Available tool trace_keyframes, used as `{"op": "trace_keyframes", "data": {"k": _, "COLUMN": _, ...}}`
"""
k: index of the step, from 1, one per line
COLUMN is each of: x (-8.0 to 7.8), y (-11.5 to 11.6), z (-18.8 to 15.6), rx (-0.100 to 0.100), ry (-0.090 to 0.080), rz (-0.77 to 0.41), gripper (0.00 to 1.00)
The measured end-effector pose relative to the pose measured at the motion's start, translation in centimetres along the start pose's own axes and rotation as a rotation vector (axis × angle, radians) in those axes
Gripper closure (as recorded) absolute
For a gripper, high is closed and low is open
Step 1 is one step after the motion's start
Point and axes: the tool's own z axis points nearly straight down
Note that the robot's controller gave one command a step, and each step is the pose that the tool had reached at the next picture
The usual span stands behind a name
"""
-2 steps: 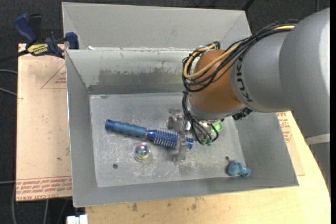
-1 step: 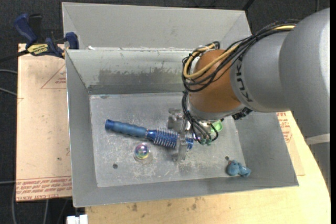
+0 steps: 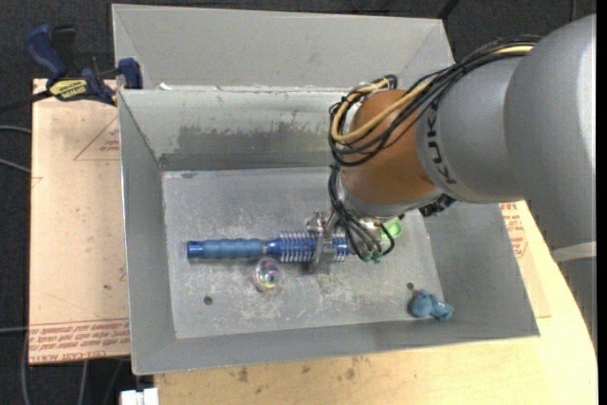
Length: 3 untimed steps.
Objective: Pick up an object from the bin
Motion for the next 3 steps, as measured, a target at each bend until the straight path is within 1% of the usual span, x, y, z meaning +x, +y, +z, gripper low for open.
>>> {"op": "trace_keyframes", "data": {"k": 1, "x": 0.0, "y": 0.0, "z": -0.4, "rx": 0.001, "ry": -0.001, "rz": -0.001, "gripper": 1.00}}
{"op": "trace_keyframes", "data": {"k": 2, "x": -0.1, "y": 0.1, "z": -4.6, "rx": 0.001, "ry": -0.005, "rz": -0.002, "gripper": 1.00}}
{"op": "trace_keyframes", "data": {"k": 3, "x": -0.2, "y": 0.1, "z": -6.6, "rx": 0.001, "ry": -0.003, "rz": -0.003, "gripper": 1.00}}
